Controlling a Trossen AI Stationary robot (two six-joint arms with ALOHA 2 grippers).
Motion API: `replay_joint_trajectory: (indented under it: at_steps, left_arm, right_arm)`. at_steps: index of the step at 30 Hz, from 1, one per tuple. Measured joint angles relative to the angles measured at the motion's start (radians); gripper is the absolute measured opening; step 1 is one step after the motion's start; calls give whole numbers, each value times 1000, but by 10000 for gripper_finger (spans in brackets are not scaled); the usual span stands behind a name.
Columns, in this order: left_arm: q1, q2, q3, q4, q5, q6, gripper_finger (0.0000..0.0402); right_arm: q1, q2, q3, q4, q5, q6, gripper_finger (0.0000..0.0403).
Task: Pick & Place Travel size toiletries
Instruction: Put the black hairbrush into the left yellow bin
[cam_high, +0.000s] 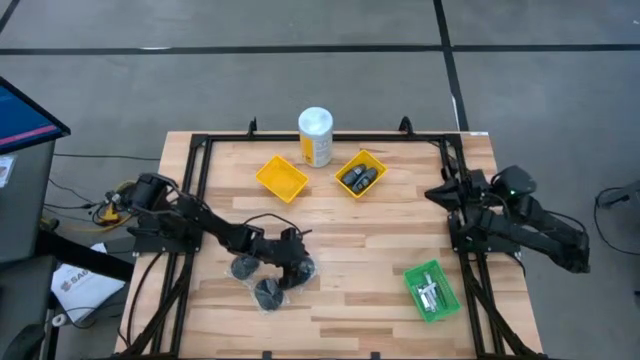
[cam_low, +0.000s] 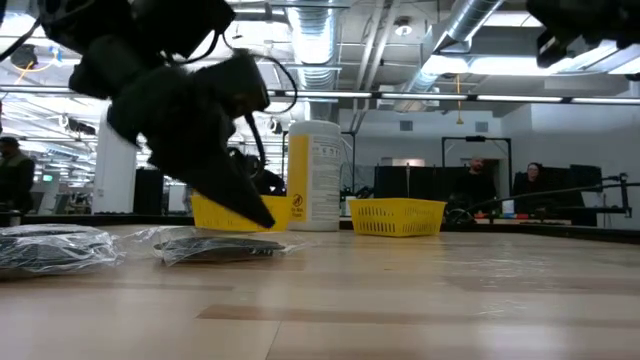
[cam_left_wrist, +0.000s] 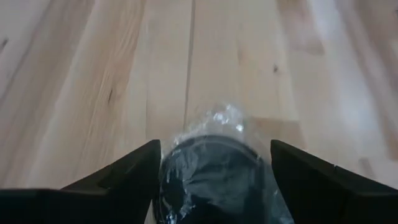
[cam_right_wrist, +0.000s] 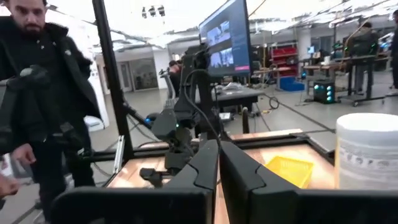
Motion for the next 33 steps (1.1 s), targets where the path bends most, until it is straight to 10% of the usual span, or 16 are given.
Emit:
replay_joint_trajectory:
  at_steps: [11, 27, 33]
  left_arm:
    - [-10, 74, 4, 16, -38, -68, 276]
    - [-1, 14, -2, -47, -56, -83, 15]
    - [13, -169, -3, -47, -60, -284, 4]
  right_arm:
    - [0, 0, -7, -2, -3, 9, 4]
    - [0, 0, -7, -2, -1, 27, 4]
    - [0, 0, -7, -2, -1, 44, 3]
